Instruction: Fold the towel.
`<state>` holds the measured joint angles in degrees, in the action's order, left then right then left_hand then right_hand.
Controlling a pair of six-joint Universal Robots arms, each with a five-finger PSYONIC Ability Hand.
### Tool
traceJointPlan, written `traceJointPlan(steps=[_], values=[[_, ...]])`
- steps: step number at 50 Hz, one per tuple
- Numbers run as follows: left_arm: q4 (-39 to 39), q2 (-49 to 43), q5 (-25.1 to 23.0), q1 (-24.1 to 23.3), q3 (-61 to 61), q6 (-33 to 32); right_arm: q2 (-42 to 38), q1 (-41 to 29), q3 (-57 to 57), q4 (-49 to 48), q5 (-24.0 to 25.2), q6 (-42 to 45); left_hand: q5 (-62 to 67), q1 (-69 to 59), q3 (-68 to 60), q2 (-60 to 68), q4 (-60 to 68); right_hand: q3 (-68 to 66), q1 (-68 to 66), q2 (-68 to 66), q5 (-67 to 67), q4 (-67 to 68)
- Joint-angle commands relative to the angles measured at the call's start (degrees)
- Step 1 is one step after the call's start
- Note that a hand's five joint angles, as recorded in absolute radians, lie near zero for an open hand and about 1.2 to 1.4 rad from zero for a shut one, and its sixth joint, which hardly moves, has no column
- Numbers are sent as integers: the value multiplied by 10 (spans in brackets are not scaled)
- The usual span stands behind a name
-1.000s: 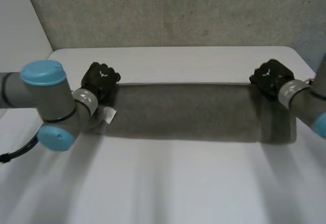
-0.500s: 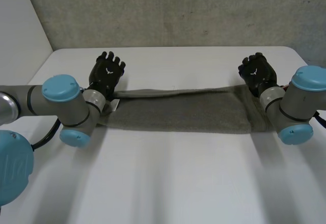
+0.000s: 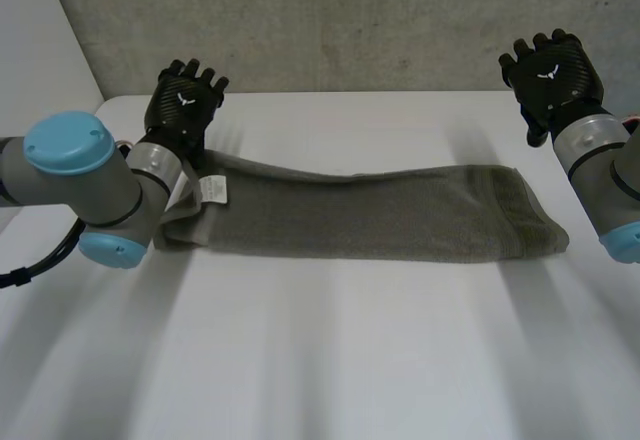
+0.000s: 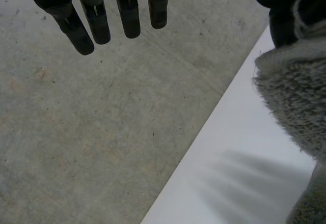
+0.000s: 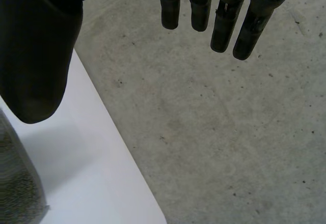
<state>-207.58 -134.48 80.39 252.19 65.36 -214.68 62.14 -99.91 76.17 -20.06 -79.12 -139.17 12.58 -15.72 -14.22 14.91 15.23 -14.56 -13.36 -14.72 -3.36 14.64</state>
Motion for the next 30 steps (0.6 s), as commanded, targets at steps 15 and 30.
traceJointPlan(steps=[15, 30], values=[[-56, -177, -4, 12, -192, -106, 61, -6, 130, 46, 12, 19, -119, 50, 35, -42, -45, 46, 34, 47, 34, -46], [-49, -120, -63, 26, -88, -134, 84, 1, 142, 47, 14, 25, -119, 50, 35, -42, -45, 46, 34, 47, 34, -46]])
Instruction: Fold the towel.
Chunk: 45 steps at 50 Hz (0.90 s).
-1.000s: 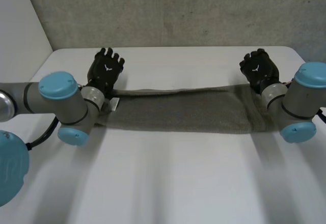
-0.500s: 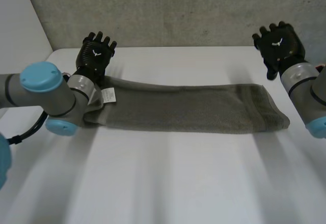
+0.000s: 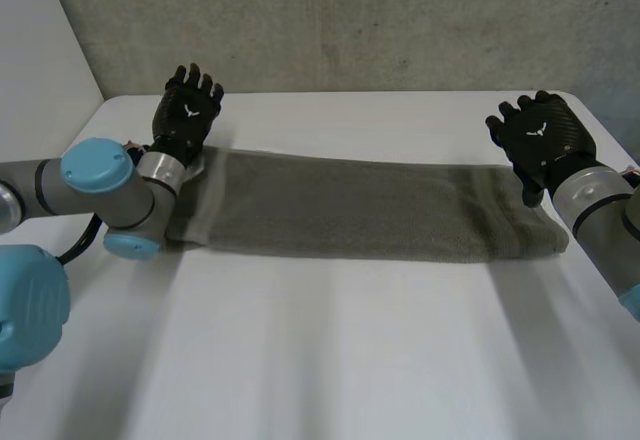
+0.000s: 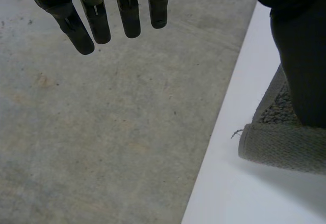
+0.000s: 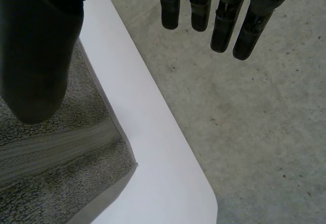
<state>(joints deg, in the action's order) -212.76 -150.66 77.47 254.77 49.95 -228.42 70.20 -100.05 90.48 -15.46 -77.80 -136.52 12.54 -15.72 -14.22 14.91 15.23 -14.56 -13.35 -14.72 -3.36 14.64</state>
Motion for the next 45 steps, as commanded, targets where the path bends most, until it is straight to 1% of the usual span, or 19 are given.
traceJointPlan(steps=[1, 4, 6, 7, 8, 9, 11, 12, 14, 16, 20, 27, 34, 36, 38, 39, 41, 45], values=[[2, 42, -34, 0, 67, 3, 4, 2, -2, 1, 1, -3, -118, 50, 35, -42, -45, 46, 34, 47, 34, -46], [9, 63, -33, 1, 90, 19, 5, 3, -2, 2, 2, -5, -118, 50, 35, -42, -45, 46, 34, 47, 34, -46], [13, 91, -32, 3, 106, 58, 8, 4, -2, 2, 3, -5, -118, 50, 35, -42, -45, 46, 34, 47, 34, -46], [13, 91, -32, 3, 106, 58, 11, 4, -2, 4, 8, -6, -118, 50, 35, -42, -45, 46, 34, 47, 34, -46], [15, 104, -30, 6, 112, 85, 11, 4, -2, 4, 8, -6, -113, 45, 30, -37, -40, 46, 34, 47, 34, -46], [15, 104, -30, 6, 112, 85, 13, 6, -2, 9, 18, -8, -113, 45, 30, -37, -40, 46, 34, 47, 34, -46], [20, 129, -28, 18, 127, 141, 16, 13, -2, 17, 28, -16, -113, 45, 30, -37, -40, 46, 34, 47, 34, -46], [20, 129, -28, 18, 127, 141, 17, 23, -2, 27, 37, -26, -113, 45, 30, -37, -40, 46, 34, 47, 34, -46], [30, 149, -28, 29, 135, 185, 17, 32, -4, 38, 45, -37, -115, 47, 32, -39, -42, 46, 34, 47, 34, -46], [30, 150, -28, 31, 134, 197, 17, 38, -5, 46, 53, -48, -113, 45, 30, -37, -40, 46, 34, 47, 34, -46], [25, 148, -26, 32, 131, 192, 17, 42, -5, 54, 67, -71, -112, 43, 28, -35, -38, 46, 34, 47, 34, -46], [44, 130, -36, 45, 126, 177, 19, 41, 0, 55, 67, -71, -115, 47, 32, -39, -42, 46, 34, 47, 34, -46], [48, 115, -48, 44, 130, 171, 18, 41, 0, 55, 65, -68, -113, 45, 30, -37, -40, 46, 34, 47, 34, -46], [45, 107, -48, 45, 127, 162, 17, 40, 1, 55, 65, -68, -113, 45, 30, -37, -40, 46, 34, 47, 34, -46], [44, 89, -43, 45, 121, 134, 18, 40, 4, 55, 66, -68, -112, 43, 28, -35, -38, 46, 34, 47, 34, -46], [44, 89, -43, 45, 121, 133, 18, 39, 7, 55, 67, -68, -112, 43, 28, -35, -38, 46, 34, 47, 34, -46], [44, 83, -40, 43, 118, 100, 18, 40, 8, 55, 67, -69, -112, 43, 28, -35, -38, 46, 34, 47, 34, -46], [50, 92, -38, 42, 124, 91, 17, 42, 11, 56, 65, -75, -110, 42, 27, -34, -37, 46, 34, 47, 34, -46]])
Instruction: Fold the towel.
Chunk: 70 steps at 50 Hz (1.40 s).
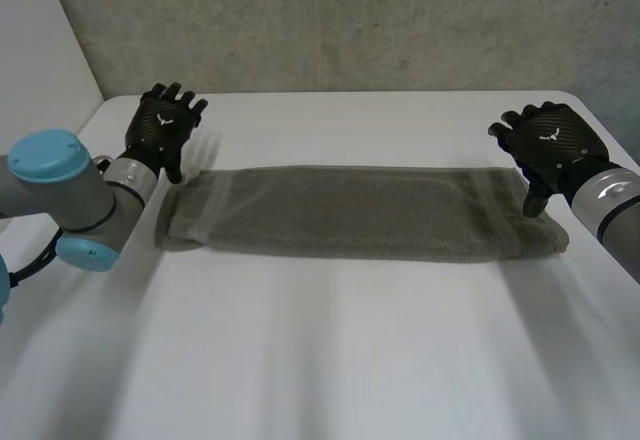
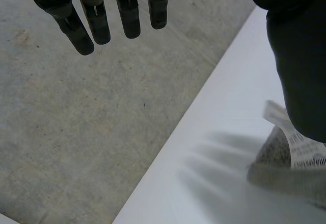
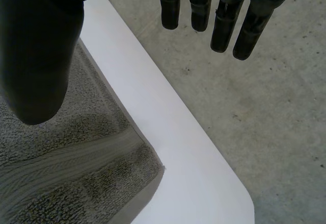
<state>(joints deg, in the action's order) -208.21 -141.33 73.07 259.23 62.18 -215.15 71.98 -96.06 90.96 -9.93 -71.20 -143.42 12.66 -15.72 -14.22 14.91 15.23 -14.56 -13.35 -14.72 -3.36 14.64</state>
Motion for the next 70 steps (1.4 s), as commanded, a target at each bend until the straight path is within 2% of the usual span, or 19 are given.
traceJointPlan(steps=[1, 7, 10, 12, 15, 17, 21, 25, 31, 35, 37, 39, 44, 51, 56, 58, 63, 68, 70], values=[[6, 6, 6, -5, 7, -39, -1, 2, 6, 1, -1, -6, -111, 42, 27, -33, -37, 46, 33, 47, 34, -46], [25, 63, 4, -9, 61, -7, -10, 24, -3, 19, -1, -36, -109, 40, 25, -32, -35, 46, 33, 47, 34, -46], [34, 113, 4, -12, 109, 36, -31, 46, -14, 46, 2, -69, -108, 38, 23, -30, -33, 37, 25, 38, 25, -38], [40, 162, 5, -19, 157, 95, -51, 51, -27, 61, 1, -88, -108, 38, 23, -30, -33, 5, -7, 6, -7, -6], [40, 183, 5, -22, 180, 124, -88, 54, -54, 92, 2, -112, -108, 38, 23, -30, -33, -2, -14, -1, -14, 2], [40, 218, 7, -24, 223, 172, -105, 54, -65, 108, 5, -114, -108, 38, 23, -30, -33, -2, -14, -1, -14, 2], [40, 258, 5, -24, 277, 200, -145, 55, -82, 120, 5, -106, -108, 38, 23, -30, -33, -6, -18, -4, -18, 5], [40, 286, 5, -25, 323, 202, -162, 55, -93, 120, 5, -104, -108, 38, 23, -30, -33, -18, -30, -16, -29, 17], [41, 328, 5, -36, 373, 206, -187, 55, -107, 114, 1, -103, -109, 40, 25, -32, -35, -135, -147, -134, -147, 134], [40, 345, 3, -41, 392, 206, -198, 55, -114, 101, -4, -95, -111, 42, 27, -33, -37, -296, -308, -295, -308, 296], [40, 347, 3, -41, 394, 208, -200, 55, -116, 97, -5, -90, -111, 42, 27, -33, -37, -330, -342, -328, -342, 329], [40, 348, 4, -41, 395, 208, -207, 56, -120, 92, -8, -73, -109, 40, 25, -32, -35, -553, -565, -551, -565, 552], [40, 347, 4, -41, 394, 209, -213, 68, -126, 94, -10, -49, -109, 40, 25, -32, -35, -654, -666, -653, -666, 653], [40, 350, 5, -40, 394, 209, -210, 101, -129, 98, -19, -26, -109, 40, 25, -32, -35, -654, -667, -653, -666, 654], [41, 373, 6, -34, 403, 209, -185, 139, -136, 98, -46, 17, -109, 40, 25, -32, -35, -654, -667, -653, -666, 654], [41, 380, 6, -32, 407, 209, -155, 177, -141, 98, -60, 70, -109, 40, 25, -32, -35, -654, -667, -653, -666, 654], [41, 402, 6, -21, 416, 210, -127, 203, -155, 95, -69, 152, -111, 42, 27, -33, -37, -654, -667, -653, -666, 654], [40, 414, 6, -10, 418, 210, -89, 156, -184, 91, -81, 156, -111, 42, 27, -33, -37, -654, -667, -653, -666, 654], [40, 415, 7, -7, 415, 209, -67, 91, -198, 76, -80, 141, -111, 42, 27, -34, -37, -654, -667, -653, -666, 654]])
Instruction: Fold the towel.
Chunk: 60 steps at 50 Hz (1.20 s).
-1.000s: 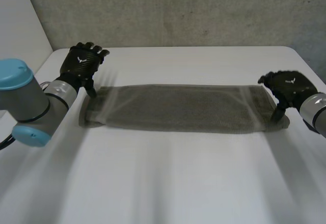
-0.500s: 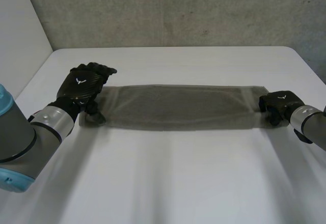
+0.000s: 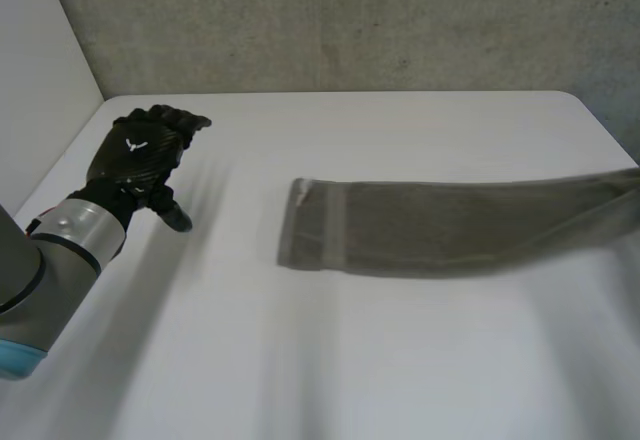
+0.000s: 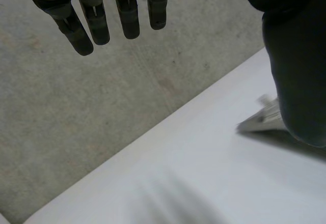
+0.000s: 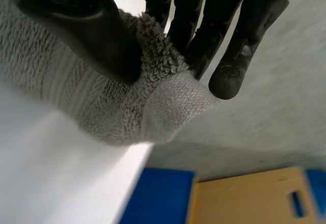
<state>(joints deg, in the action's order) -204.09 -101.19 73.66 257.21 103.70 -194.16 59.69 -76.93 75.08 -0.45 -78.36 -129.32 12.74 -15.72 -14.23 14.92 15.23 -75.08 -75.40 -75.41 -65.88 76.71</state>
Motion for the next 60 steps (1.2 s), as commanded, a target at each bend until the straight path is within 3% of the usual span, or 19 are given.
traceJointPlan(steps=[1, 3, 5, 6, 8, 9, 11, 16, 21, 22, 23, 24, 25, 26, 27, 33, 44, 52, 60], values=[[-2, 13, 1, 13, 0, -1, 56, -101, -39, -19, -8, -1, -112, 42, 27, -34, -37, -49, -46, -46, -41, 33], [-2, 13, 1, 13, -3, -1, 61, -142, -43, -34, -8, -8, -112, 42, 27, -34, -37, -49, -46, -46, -41, 33], [-3, 13, 2, 10, -5, -2, 54, -239, -47, -80, -10, -6, -112, 42, 27, -34, -37, -49, -46, -46, -41, 33], [-3, 13, 2, 10, -5, -2, 54, -240, -47, -80, -10, -6, -112, 42, 27, -34, -37, -49, -46, -46, -41, 33], [-4, 14, 2, 5, -6, -2, 31, -334, -42, -126, -6, -3, -112, 42, 27, -34, -37, -49, -46, -46, -41, 33], [-4, 14, 2, 5, -6, -2, 31, -335, -42, -126, -6, -3, -112, 42, 27, -34, -37, -49, -46, -46, -41, 33], [-5, 17, 2, 2, -8, -2, -9, -413, -37, -155, -5, -1, -110, 40, 25, -32, -35, -49, -46, -46, -41, 33], [-7, 15, 9, -12, -9, -2, -71, -485, -35, -157, -3, 4, -112, 42, 27, -34, -37, -49, -46, -46, -41, 33], [-9, 7, 24, -30, -17, -7, -114, -510, -31, -155, -1, 12, -114, 43, 28, -35, -38, -49, -46, -46, -41, 33], [-10, 2, 26, -38, -21, -8, -116, -510, -27, -155, 3, 13, -114, 43, 28, -35, -38, 35, 38, 38, 43, -51], [-10, 2, 26, -38, -21, -8, -116, -510, -27, -155, 3, 13, -114, 43, 28, -35, -38, 36, 39, 39, 44, -52], [-10, -6, 30, -46, -28, -8, -114, -504, -21, -157, 6, 11, -114, 43, 28, -35, -38, 326, 329, 329, 334, -342], [-10, -6, 30, -46, -28, -8, -113, -504, -21, -157, 6, 11, -114, 43, 28, -35, -38, 329, 332, 332, 337, -345], [-10, -16, 33, -56, -38, -8, -107, -502, -14, -157, 5, 4, -114, 43, 28, -35, -38, 610, 613, 613, 618, -626], [-10, -23, 38, -66, -49, -8, -93, -497, -6, -157, 2, -1, -114, 43, 28, -35, -38, 651, 654, 654, 659, -667], [-10, -43, 58, -99, -86, -9, 29, -452, 67, -159, 4, -76, -114, 43, 28, -35, -38, 651, 654, 654, 659, -667], [-10, -88, 83, -164, -130, -10, 112, -310, 213, -141, 10, -269, -114, 43, 28, -35, -38, 651, 654, 654, 659, -667], [-9, -145, 87, -207, -171, -20, 108, -237, 266, -136, 59, -270, -112, 42, 27, -34, -37, 651, 654, 654, 659, -667], [-9, -218, 78, -262, -240, -21, 109, -220, 266, -135, 70, -269, -112, 42, 27, -34, -37, 651, 654, 654, 659, -667]])
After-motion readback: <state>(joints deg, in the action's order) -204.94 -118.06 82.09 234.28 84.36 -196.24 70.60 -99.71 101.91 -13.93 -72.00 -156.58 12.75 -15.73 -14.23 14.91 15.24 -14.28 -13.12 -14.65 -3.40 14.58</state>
